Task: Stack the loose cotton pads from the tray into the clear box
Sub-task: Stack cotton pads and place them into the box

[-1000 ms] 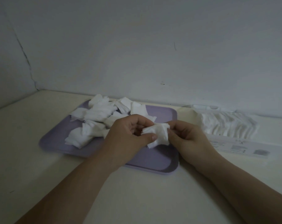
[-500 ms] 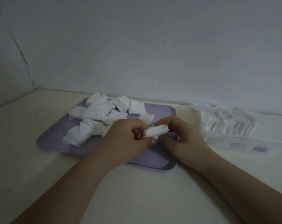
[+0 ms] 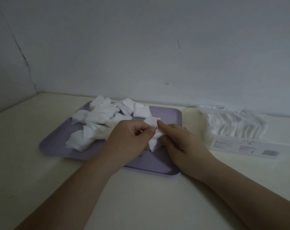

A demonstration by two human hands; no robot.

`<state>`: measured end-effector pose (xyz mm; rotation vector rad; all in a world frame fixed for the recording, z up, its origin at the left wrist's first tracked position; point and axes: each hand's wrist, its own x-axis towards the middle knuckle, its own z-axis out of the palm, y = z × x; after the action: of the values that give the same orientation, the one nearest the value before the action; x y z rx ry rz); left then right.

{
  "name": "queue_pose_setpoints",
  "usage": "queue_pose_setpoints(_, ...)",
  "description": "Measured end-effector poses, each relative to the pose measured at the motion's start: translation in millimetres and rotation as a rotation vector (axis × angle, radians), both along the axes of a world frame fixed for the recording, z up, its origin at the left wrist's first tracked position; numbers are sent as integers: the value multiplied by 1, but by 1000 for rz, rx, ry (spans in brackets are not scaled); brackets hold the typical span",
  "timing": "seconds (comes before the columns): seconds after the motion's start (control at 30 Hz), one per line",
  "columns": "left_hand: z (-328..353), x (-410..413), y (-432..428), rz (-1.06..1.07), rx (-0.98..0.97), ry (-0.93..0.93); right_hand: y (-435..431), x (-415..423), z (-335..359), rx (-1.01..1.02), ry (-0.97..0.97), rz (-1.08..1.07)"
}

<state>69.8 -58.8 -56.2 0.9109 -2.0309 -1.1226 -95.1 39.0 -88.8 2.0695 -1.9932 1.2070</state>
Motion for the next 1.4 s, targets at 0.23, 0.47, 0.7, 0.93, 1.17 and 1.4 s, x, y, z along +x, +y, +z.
queue_pose_setpoints(0.23, -9, 2, -2, -83, -78, -44, 1, -1, 4, 23, -160, -29)
queue_pose_setpoints(0.47, 13, 22, -16, 191, -282, -172, 3, -2, 13, 43, -351, -113)
queue_pose_setpoints(0.7, 0, 26, -27, 71, -290, -339, 4, 0, 17, 68, -359, -158)
queue_pose_setpoints(0.93, 4, 28, -25, -28, -96, -326, 4, -1, 18, 72, -348, -200)
queue_pose_setpoints(1.17, 7, 25, -20, -46, -84, -296, 4, -1, 17, 81, -331, -206)
queue_pose_setpoints(1.4, 7, 24, -25, -19, 65, -35, 5, 0, 18, 81, -351, -207)
